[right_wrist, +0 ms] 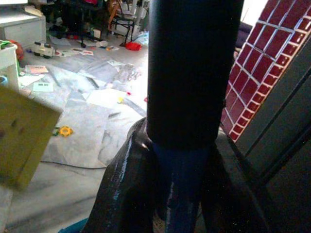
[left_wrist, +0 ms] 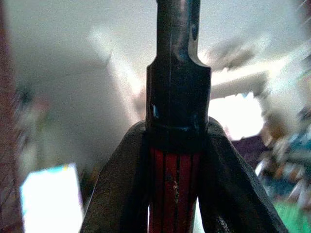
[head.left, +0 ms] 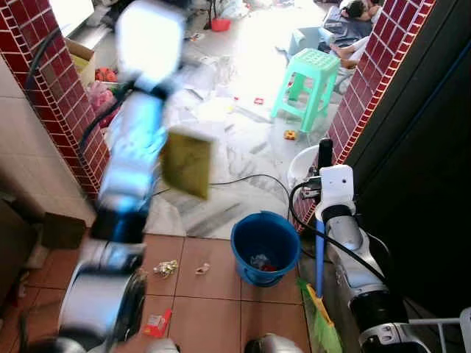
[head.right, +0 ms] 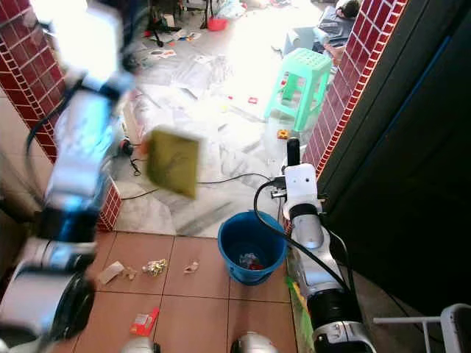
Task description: Sweep floor
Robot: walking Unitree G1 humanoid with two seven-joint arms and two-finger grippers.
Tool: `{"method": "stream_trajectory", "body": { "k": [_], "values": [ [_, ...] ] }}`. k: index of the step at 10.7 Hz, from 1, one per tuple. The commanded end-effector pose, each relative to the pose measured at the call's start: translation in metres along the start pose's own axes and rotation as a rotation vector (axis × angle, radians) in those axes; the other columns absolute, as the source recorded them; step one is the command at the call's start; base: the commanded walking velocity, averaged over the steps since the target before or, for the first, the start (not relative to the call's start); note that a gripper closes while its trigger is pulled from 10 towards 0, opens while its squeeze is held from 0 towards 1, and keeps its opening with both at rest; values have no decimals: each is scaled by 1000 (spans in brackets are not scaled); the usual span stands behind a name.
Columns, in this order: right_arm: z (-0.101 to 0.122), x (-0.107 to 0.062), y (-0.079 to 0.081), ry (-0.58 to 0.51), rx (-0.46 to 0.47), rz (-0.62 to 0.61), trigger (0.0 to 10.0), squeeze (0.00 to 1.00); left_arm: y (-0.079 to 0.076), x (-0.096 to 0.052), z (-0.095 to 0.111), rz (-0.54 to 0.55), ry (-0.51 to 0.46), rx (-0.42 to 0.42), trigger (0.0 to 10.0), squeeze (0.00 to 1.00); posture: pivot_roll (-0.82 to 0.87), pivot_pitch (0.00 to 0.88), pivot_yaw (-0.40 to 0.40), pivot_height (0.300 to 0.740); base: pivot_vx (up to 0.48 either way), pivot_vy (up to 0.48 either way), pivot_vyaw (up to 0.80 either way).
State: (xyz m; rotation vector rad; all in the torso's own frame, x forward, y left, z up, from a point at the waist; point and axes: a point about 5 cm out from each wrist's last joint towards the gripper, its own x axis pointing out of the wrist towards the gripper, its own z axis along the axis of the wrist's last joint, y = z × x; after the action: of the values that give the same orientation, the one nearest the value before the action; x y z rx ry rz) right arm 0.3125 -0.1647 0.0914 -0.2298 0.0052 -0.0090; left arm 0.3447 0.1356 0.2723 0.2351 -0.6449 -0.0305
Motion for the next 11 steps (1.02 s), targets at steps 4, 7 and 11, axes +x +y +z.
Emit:
{"method": "stream_trajectory", "body": {
  "k": [4,7,11],
  "values": [
    [6,3,-2,-21,3,4,10000,0,14,-72,-51,145,326,-113,10000,0,-14,36,-73,740,0,0,0],
    [6,3,-1,-20,1,11,10000,0,15,-102,-59,110,430,-111,10000,0,-8,39,-78,740,0,0,0],
    [5,4,1,-14,8,14,10000,0,-6,-118,-57,26,481,-186,10000,0,-3,34,-75,740,0,240,0]
  ]
}}
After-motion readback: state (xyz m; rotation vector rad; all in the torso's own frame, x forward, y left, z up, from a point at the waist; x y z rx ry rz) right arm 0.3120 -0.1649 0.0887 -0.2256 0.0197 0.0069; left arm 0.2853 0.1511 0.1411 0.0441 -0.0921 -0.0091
